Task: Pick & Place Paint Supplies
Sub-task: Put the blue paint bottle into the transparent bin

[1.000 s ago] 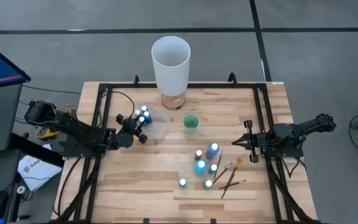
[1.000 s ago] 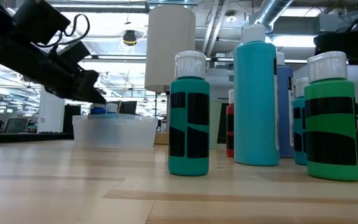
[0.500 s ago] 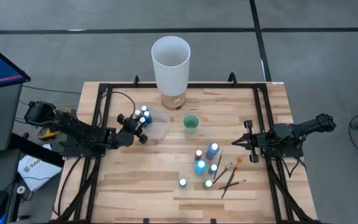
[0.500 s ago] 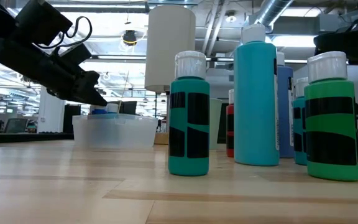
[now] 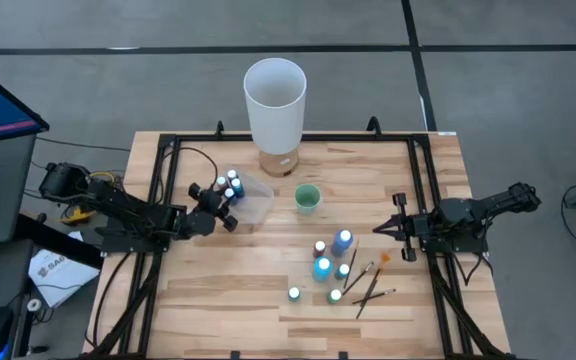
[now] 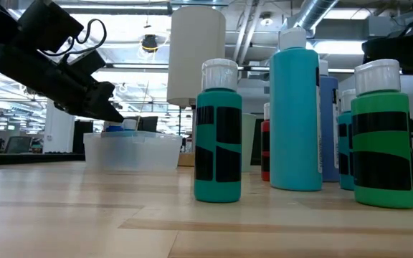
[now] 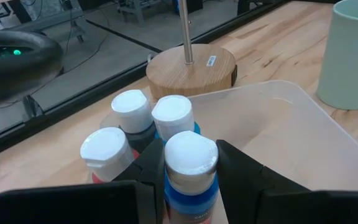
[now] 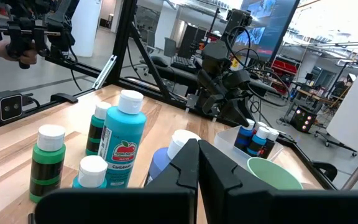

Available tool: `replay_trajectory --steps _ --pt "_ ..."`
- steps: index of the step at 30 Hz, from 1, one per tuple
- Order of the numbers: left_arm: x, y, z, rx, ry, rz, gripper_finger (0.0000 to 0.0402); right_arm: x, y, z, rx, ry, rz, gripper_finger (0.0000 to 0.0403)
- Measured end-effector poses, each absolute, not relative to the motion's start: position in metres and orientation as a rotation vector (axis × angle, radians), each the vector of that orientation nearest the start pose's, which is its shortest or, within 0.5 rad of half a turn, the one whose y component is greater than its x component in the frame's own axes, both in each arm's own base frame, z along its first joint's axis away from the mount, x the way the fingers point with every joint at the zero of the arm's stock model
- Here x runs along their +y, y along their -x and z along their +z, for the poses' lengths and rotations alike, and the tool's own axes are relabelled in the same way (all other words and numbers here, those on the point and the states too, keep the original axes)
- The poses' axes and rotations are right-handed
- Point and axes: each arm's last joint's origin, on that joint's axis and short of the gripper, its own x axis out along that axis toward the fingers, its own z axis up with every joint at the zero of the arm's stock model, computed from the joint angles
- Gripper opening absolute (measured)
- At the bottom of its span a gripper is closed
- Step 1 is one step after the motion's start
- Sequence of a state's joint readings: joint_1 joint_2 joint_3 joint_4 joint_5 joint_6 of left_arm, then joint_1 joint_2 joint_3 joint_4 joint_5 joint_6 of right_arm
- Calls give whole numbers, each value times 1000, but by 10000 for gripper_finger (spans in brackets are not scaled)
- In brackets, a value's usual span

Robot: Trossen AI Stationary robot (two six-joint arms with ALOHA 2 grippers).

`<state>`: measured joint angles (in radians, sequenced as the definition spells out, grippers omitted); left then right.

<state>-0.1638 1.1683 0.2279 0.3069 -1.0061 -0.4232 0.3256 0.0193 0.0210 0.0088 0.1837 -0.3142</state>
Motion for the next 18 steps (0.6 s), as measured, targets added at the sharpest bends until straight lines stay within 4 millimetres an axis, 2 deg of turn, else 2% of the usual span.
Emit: replay_trajectory --steps 5,18 --pt "-5 -178 135 359 29 904 93 26 -94 170 -32 311 139 0" --pt "-4 -178 135 355 28 912 135 26 -94 170 -32 311 139 0"
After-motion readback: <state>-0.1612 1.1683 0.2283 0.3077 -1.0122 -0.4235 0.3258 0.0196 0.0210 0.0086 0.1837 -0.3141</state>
